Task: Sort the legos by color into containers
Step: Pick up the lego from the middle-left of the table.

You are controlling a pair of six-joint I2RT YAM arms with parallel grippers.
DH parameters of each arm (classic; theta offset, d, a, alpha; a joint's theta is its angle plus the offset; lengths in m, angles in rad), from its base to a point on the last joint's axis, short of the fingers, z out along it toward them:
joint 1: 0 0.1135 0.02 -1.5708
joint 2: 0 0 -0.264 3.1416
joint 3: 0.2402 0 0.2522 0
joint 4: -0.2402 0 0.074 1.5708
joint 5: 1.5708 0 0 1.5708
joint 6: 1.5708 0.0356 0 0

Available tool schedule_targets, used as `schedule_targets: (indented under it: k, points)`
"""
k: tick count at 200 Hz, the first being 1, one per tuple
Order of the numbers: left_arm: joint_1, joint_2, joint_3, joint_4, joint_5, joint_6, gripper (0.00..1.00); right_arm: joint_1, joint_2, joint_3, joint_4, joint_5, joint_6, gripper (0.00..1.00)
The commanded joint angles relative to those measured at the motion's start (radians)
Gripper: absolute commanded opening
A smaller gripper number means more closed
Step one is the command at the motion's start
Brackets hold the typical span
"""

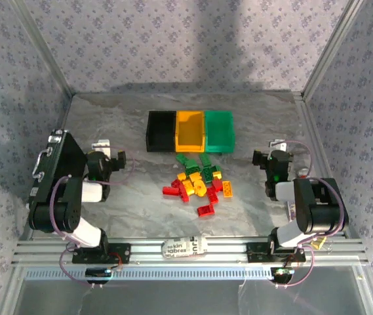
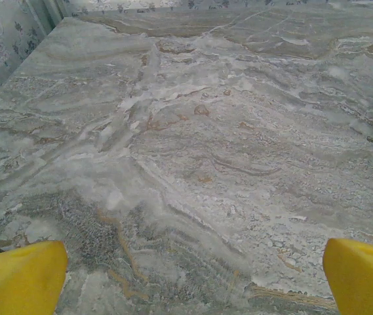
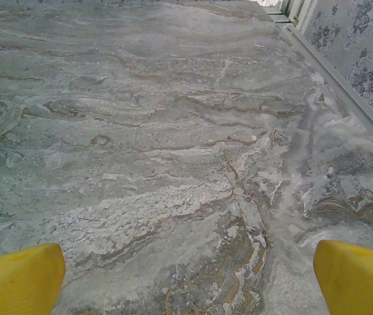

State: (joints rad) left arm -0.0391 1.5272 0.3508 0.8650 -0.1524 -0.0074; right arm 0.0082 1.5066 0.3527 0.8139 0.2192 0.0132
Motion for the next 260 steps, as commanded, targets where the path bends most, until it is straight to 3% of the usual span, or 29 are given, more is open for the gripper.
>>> schedule_targets:
  k: [1, 241, 253, 260]
  points:
    - [0.005, 0.008, 0.022, 0.031, 0.015, 0.010, 1.00, -0.008, 0.014, 0.027, 0.019, -0.012, -0.011, 0.99]
    - [0.005, 0.009, 0.022, 0.030, 0.015, 0.009, 1.00, -0.008, 0.013, 0.025, 0.020, -0.012, -0.012, 0.99]
    - [0.026, 0.014, 0.044, -0.002, -0.060, -0.048, 1.00, -0.009, 0.014, 0.026, 0.018, -0.014, -0.010, 0.99]
    - [0.050, 0.007, 0.034, 0.005, -0.029, -0.071, 1.00, -0.008, 0.012, 0.025, 0.021, -0.014, -0.010, 0.99]
